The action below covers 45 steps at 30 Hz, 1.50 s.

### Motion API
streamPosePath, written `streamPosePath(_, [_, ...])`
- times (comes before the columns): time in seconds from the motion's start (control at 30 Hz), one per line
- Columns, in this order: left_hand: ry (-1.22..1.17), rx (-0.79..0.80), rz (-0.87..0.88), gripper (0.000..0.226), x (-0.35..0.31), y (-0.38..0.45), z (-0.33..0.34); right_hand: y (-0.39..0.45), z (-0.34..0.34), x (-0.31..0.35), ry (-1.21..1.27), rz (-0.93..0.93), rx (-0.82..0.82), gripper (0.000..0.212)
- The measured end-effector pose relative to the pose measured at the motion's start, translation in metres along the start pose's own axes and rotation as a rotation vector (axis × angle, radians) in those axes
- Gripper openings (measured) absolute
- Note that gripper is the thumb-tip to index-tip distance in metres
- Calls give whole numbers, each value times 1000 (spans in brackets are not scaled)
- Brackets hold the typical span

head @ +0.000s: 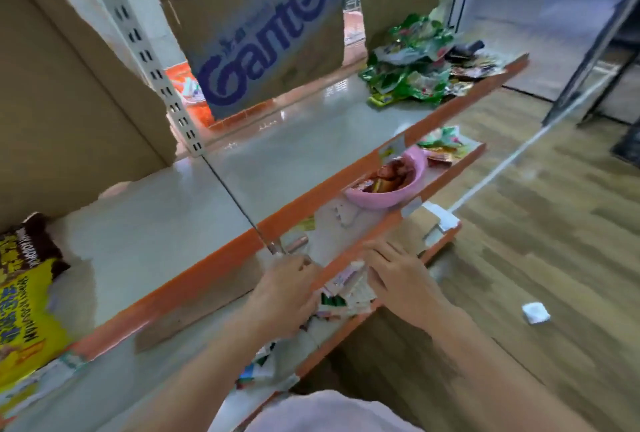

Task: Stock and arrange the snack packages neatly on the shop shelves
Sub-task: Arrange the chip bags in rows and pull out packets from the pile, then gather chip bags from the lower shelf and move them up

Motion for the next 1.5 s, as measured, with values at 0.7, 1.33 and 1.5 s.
streamPosePath(0.7, [-176, -137, 306, 26, -74, 303, 19, -43, -85, -219, -90, 781, -210, 26])
streamPosePath(1.33, [-249, -419, -389, 35, 78, 416, -4, 283, -57, -321, 46, 173, -63, 27])
streamPosePath(1.5, [-189, -527, -469, 29, 87, 437, -25, 348, -52, -329, 172, -12, -29, 18])
Point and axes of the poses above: each hand's wrist, its own y-axis towards the middle knuckle, its own z-axis out of the palm, x = y × z, the point moved 3 cm from there along y, towards the middle knuckle, and after that the axes turned 7 degrees about z, right-handed, at the moved point
